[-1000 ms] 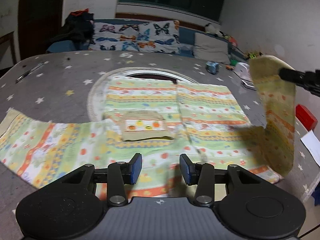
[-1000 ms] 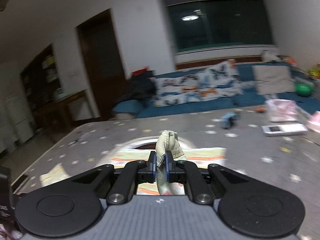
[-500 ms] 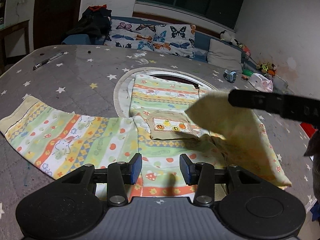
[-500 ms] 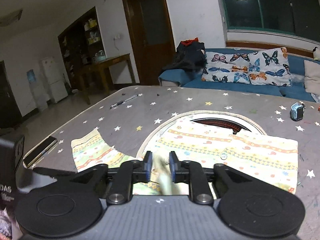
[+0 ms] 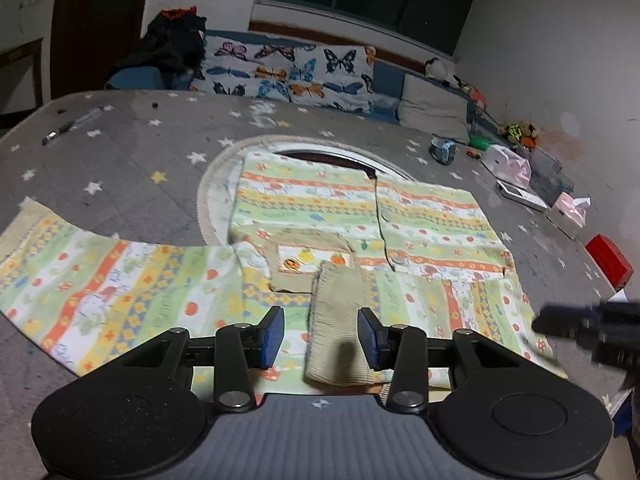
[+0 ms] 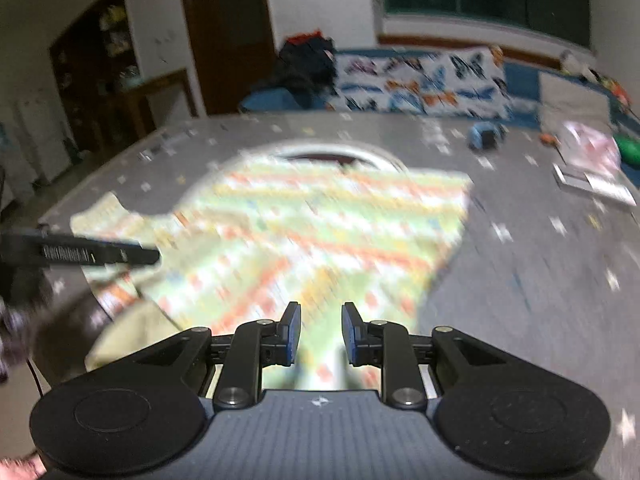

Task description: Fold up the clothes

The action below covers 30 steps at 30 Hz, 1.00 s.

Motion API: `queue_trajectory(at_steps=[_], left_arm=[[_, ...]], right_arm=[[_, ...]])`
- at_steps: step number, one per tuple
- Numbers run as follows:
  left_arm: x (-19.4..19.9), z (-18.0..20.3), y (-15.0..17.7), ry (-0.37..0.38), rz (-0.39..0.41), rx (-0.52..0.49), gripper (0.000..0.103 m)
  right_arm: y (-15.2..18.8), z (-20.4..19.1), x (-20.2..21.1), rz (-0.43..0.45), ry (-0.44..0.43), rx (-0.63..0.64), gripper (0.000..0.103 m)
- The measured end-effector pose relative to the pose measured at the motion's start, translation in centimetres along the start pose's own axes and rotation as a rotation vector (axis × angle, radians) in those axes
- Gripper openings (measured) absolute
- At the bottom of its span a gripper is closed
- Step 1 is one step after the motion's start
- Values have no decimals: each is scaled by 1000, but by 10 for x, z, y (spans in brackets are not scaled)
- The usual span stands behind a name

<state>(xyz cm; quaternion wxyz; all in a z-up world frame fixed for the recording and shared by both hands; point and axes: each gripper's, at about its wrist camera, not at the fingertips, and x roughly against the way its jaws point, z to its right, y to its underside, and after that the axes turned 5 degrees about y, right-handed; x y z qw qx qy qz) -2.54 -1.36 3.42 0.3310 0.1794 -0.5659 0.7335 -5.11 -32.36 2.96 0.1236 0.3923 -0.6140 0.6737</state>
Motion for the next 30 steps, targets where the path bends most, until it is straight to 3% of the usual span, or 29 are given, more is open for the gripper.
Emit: queue_trajectory(at_steps=[7, 17, 23, 27, 30], left_arm=[[-7, 12, 0, 7, -3, -34, 40], [-17, 20, -1, 11, 2, -54, 31], [-24, 15, 10, 4, -15, -73, 24], [-19, 16, 11, 3, -12, -84, 24], [-8, 11, 9, -3, 4, -63, 25]], right_arm=[[26, 17, -3, -64, 46, -16, 22], [-17, 21, -25, 45, 50, -17, 23], [-18, 25, -56, -3, 74, -31, 23], [-19, 14, -47, 14, 82, 14, 27], [-22, -1, -38, 32, 41, 57, 31]])
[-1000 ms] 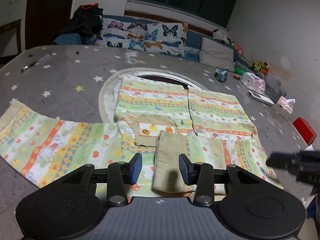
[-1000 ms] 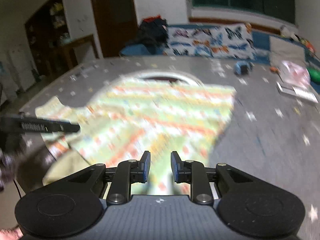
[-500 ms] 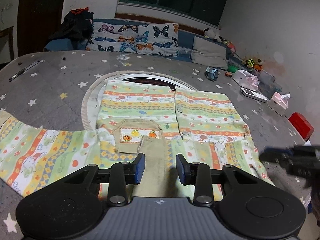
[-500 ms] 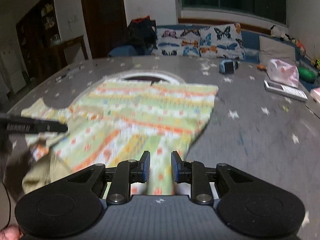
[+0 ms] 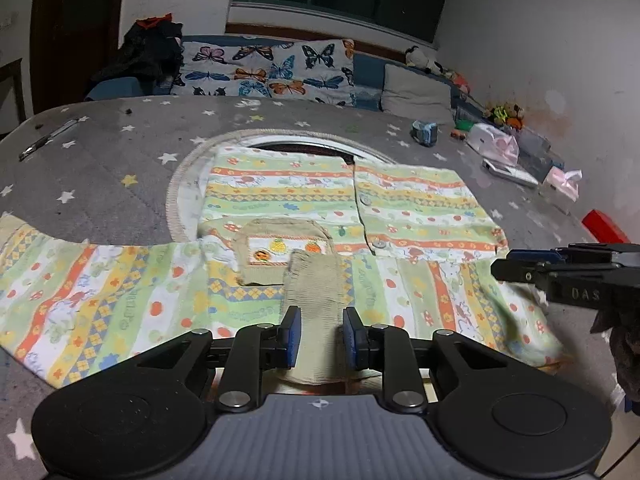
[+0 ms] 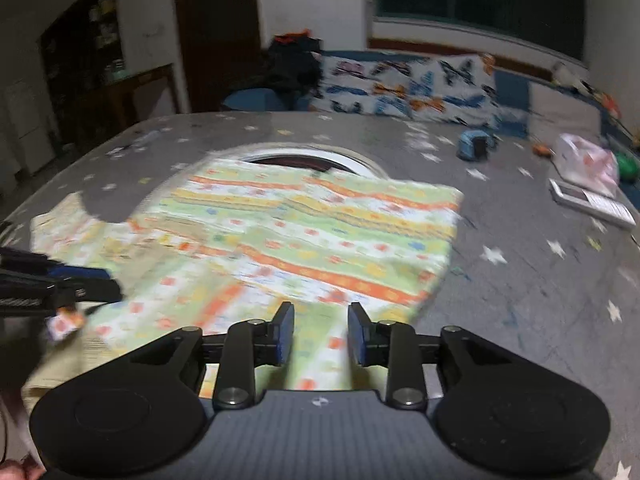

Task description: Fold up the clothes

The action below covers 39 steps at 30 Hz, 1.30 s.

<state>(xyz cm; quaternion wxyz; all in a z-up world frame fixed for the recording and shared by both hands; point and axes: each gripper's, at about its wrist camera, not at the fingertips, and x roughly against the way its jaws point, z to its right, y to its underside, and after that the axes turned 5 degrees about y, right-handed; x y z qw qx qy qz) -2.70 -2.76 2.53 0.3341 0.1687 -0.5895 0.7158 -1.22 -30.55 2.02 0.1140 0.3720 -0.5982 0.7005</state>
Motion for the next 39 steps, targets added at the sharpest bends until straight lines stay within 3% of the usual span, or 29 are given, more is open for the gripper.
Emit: queue_trajectory(at_steps=[7, 12, 16, 23, 27, 36, 38, 39], left_arm=[[23, -31, -2, -98, 33, 69, 25], [39, -66, -1, -188, 57, 155, 26], [52, -97, 0, -272, 85, 221, 30], [72, -158, -1, -476, 151, 355, 34], [72, -184, -4, -553, 165, 397, 38], [58, -210, -6, -600, 154, 442, 37], [56, -210, -8, -593, 158, 440, 35], [55, -211, -8, -585, 160, 440, 26]], right_arm=[[-11, -59, 3, 29, -152, 132, 32], [-7, -90, -6, 18, -206, 197, 33], [3, -104, -17, -22, -202, 244, 34], [4, -110, -14, -7, -202, 271, 37], [5, -111, -15, -10, -200, 264, 38], [3, -102, -2, 8, -195, 226, 38], [5, -100, 0, 10, -195, 206, 38], [5, -99, 1, 11, -194, 198, 38]])
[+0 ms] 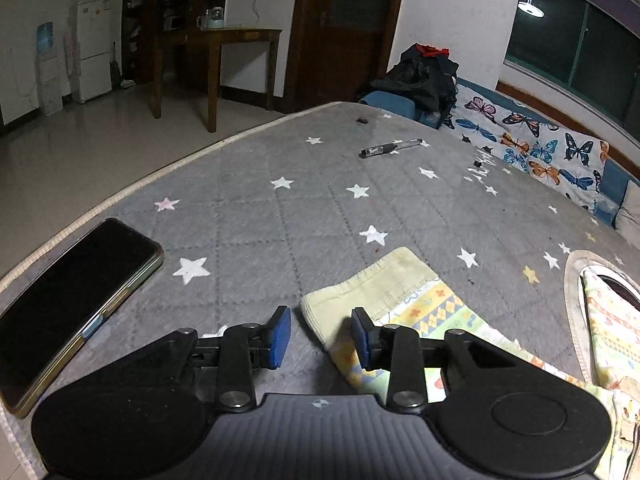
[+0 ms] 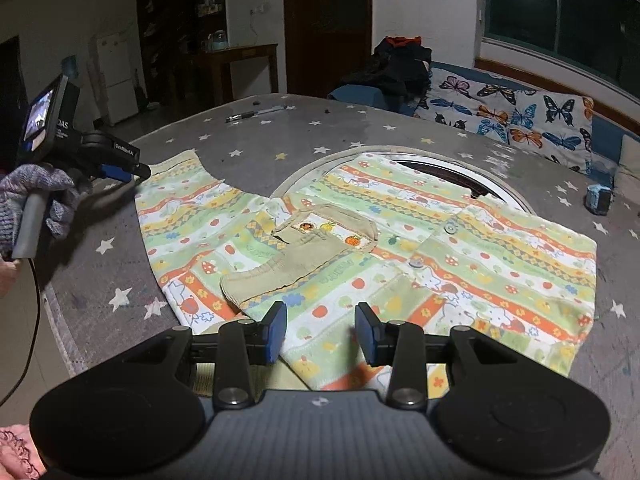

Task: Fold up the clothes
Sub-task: 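Grasp the shirt hem corner with the left gripper and lift it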

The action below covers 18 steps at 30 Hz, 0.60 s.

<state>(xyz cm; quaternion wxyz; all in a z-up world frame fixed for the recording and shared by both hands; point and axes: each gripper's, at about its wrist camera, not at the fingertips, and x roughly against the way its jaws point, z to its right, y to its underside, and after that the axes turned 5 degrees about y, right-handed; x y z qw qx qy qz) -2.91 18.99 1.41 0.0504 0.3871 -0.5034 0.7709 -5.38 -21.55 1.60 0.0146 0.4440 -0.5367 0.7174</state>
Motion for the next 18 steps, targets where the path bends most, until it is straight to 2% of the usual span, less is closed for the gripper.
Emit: queue_trajectory(at_steps=[1, 4, 10, 15, 18], left_arm=[[0, 0, 0, 9, 0, 1, 17], [1, 0, -2, 41, 6, 15, 7], [35, 22, -8, 182, 57, 24, 6], [81, 70, -7, 376, 105, -41, 6], [103, 101, -3, 504, 102, -82, 6]], right_arm=[[1, 1, 1, 3, 1, -7, 38], [3, 2, 6, 11, 6, -19, 38], [7, 10, 17, 29, 28, -55, 38], [12, 23, 25, 45, 49, -108, 38], [15, 32, 32, 61, 65, -139, 38]])
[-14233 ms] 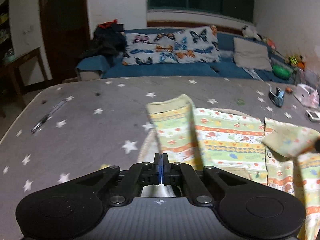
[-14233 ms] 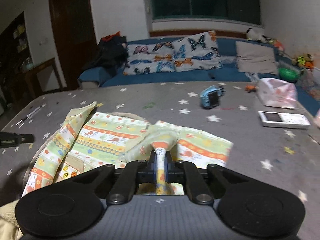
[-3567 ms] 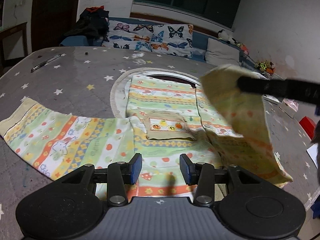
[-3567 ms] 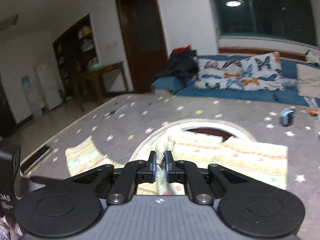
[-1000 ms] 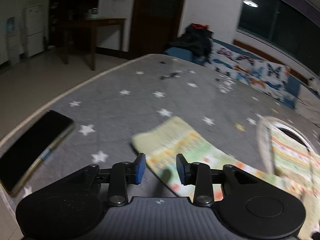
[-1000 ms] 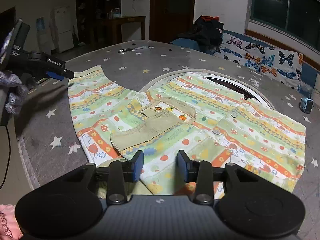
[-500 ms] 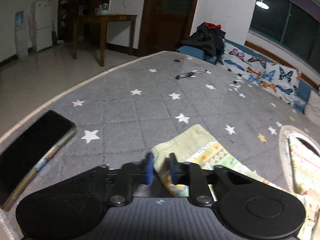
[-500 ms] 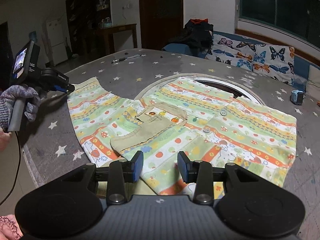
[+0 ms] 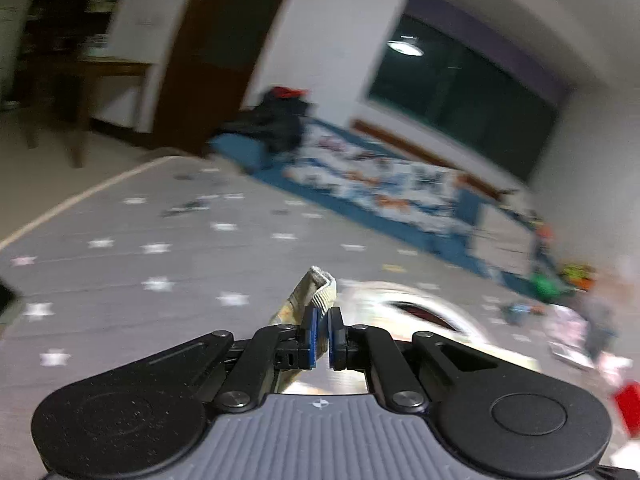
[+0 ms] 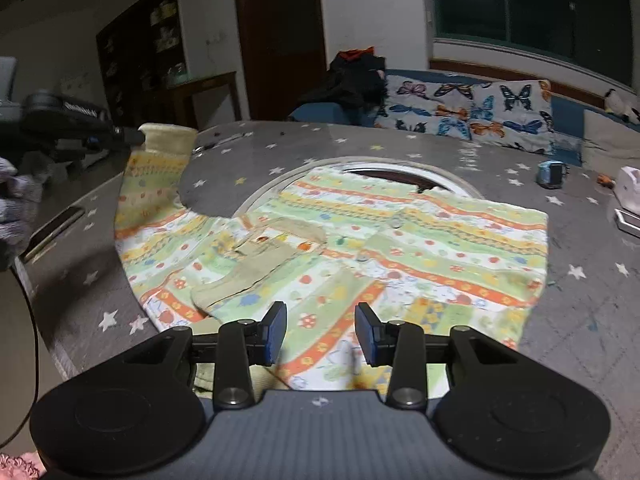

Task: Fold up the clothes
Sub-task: 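Grasp the shirt hem corner with the left gripper and lift it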

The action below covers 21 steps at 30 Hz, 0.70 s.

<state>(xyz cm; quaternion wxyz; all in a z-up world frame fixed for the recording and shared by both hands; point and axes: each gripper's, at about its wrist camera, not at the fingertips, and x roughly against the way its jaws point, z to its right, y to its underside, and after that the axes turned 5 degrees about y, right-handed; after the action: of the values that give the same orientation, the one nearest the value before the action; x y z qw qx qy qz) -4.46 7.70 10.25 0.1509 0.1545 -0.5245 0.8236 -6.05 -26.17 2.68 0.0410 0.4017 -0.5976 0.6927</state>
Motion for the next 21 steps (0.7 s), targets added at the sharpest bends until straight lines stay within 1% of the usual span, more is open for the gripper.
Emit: queue_trajectory(at_steps=[3, 6, 8, 11, 15, 19, 21], left_arm=[[1, 36, 2, 121, -20, -33, 5], [-3, 68, 11, 227, -71, -67, 5], [-8, 86, 21, 281, -109, -89, 5], [-20, 109, 38, 343, -179, -113, 5], [-36, 129, 61, 410, -262, -145, 5], [-42, 135, 83, 440, -346, -199, 7], [-40, 132, 87, 434, -356, -220, 8]], right_arm=[[1, 9, 7, 15, 17, -25, 38], [2, 21, 13, 27, 35, -57, 38], [4, 29, 16, 30, 50, -84, 38], [9, 43, 20, 29, 78, -124, 38], [15, 57, 26, 28, 108, -171, 38], [19, 67, 30, 23, 120, -207, 38], [19, 67, 29, 17, 110, -219, 38]])
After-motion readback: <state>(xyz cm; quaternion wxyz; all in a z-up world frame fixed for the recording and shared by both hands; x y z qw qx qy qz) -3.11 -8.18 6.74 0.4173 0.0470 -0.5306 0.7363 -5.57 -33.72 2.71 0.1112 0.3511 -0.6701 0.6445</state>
